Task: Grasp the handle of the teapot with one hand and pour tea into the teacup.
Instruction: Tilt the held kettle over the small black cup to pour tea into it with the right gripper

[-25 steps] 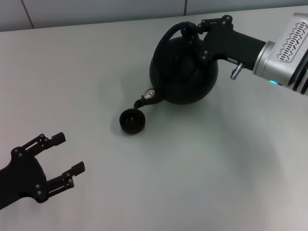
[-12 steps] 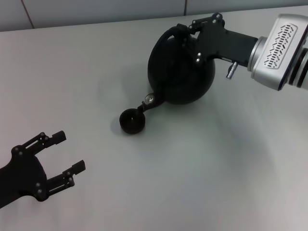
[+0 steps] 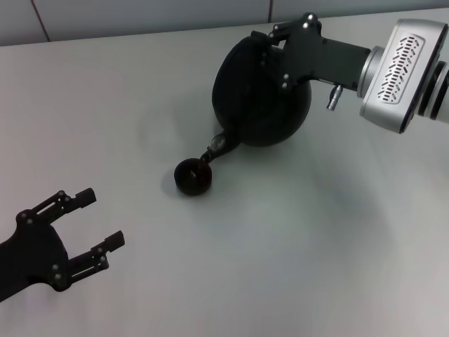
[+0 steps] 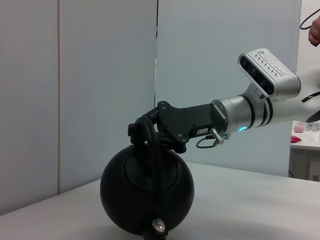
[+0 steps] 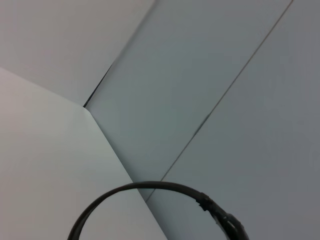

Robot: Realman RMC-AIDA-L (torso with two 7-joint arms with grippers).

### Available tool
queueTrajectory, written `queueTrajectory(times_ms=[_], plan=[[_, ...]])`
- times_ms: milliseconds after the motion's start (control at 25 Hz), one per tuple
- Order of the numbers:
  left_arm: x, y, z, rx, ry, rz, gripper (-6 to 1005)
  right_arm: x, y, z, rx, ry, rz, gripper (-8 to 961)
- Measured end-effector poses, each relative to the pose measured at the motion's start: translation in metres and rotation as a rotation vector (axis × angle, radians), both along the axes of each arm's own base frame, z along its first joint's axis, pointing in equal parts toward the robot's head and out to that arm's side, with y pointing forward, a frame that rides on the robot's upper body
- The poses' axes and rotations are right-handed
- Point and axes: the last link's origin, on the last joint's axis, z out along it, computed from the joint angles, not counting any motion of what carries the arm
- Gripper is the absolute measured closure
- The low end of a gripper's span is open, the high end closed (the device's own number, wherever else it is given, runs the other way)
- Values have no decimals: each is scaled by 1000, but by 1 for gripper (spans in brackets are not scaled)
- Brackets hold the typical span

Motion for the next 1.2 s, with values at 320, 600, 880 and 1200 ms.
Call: queueTrajectory(times_ms=[320, 600, 880, 1200], plan=[[0, 0, 0, -1, -2, 2, 200, -4, 3, 0, 2, -25, 28, 863], [1, 1, 0, -2, -3, 0, 200, -6, 2, -2, -6, -26, 36, 864], [1, 2, 1, 6, -8, 2, 200, -7, 0, -2, -7, -10, 39, 864], [1, 2, 1, 8, -9, 3, 201, -7, 0, -2, -9, -16, 44, 863]])
